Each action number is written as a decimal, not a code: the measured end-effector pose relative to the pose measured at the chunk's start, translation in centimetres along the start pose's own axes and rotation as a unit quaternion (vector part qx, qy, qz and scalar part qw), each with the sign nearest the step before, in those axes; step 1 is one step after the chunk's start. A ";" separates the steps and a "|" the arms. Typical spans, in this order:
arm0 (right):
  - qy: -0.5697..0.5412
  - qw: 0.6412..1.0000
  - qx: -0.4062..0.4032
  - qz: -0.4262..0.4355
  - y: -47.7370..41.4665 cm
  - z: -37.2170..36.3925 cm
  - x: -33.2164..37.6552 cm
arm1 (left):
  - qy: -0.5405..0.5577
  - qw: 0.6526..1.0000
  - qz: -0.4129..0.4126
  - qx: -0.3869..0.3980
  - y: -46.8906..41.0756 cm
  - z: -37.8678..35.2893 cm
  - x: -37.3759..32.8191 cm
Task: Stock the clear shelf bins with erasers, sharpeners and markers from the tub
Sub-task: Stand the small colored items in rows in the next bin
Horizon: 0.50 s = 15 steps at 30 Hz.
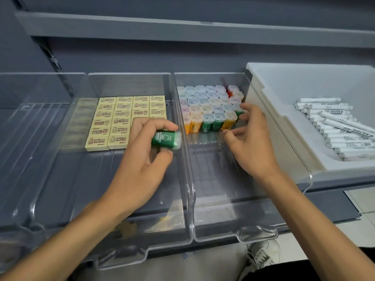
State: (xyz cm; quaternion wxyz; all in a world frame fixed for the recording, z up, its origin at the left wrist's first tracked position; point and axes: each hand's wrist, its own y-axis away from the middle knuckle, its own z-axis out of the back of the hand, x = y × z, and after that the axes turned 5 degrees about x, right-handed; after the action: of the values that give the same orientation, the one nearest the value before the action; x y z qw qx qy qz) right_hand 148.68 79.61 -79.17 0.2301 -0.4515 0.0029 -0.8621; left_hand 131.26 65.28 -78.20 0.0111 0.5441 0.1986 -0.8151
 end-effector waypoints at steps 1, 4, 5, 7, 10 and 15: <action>0.005 1.000 0.007 0.013 0.4 0.1 0.3 | -0.006 1.000 -0.007 -0.005 -0.1 0.0 -0.1; -0.010 0.998 0.044 0.044 1.6 0.3 1.0 | -0.023 0.999 -0.038 -0.015 -0.2 0.0 -0.3; -0.034 0.996 0.067 0.053 2.0 0.3 1.4 | -0.032 0.998 -0.052 -0.015 -0.2 0.1 -0.3; -0.083 0.988 0.107 0.079 2.9 0.2 2.3 | -0.037 0.996 -0.074 -0.015 -0.1 0.0 -0.5; -0.157 0.969 0.146 0.121 4.4 0.2 3.9 | -0.038 0.994 -0.097 -0.015 0.1 -0.5 -0.9; -0.260 0.945 0.160 0.117 5.1 -0.2 5.4 | -0.030 0.993 -0.112 -0.023 0.6 -1.1 -1.3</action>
State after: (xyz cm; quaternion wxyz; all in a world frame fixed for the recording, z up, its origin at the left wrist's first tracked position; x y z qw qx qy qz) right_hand 147.91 72.91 -76.20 0.3912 -0.6138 -0.1424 -0.6707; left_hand 132.88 64.81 -77.61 -0.0617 0.4935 0.2762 -0.8224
